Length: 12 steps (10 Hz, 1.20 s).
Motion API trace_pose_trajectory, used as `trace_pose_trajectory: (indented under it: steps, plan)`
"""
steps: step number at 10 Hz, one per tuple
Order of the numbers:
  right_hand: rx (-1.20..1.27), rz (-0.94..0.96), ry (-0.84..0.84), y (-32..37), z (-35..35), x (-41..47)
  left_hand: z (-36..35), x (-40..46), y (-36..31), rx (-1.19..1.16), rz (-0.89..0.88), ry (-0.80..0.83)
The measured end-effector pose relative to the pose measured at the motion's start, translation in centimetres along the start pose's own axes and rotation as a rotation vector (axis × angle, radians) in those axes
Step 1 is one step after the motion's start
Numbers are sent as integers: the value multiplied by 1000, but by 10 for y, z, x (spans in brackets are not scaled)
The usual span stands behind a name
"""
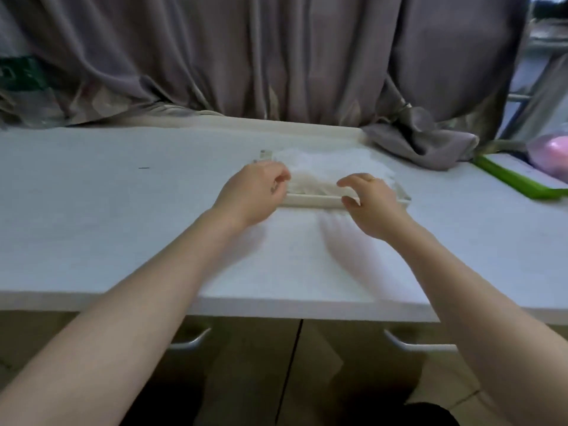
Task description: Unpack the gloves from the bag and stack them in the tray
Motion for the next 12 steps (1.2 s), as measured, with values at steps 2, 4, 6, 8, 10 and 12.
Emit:
trace_pose_trajectory:
  steps: [2, 4, 6, 8, 10, 12]
  plan:
    - [-174, -55, 57, -64, -13, 28, -42, 51, 5, 307, 82, 206]
    - [-200, 57, 87, -65, -16, 59, -57, 64, 25, 447, 124, 294]
    - [-203, 12, 101, -56, -21, 125, -52, 103, 68, 469, 229, 227]
    - [-123, -23, 62, -46, -31, 203, -47, 164, 125, 549, 314, 172]
    - [-109, -30, 107, -47, -38, 259, -48, 198, 152, 511, 334, 185]
    - [-176, -37, 53, -43, -44, 249, -48, 187, 159, 584, 310, 144]
Point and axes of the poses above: each hand's wrist, its own x-axis towards the middle knuckle, its own z-axis out of the back of the hand, y = z × x, the point moved 5 cm from there along x, towards the middle knuckle, and after that the axes turned 12 degrees about y, right-handed, at the moved point
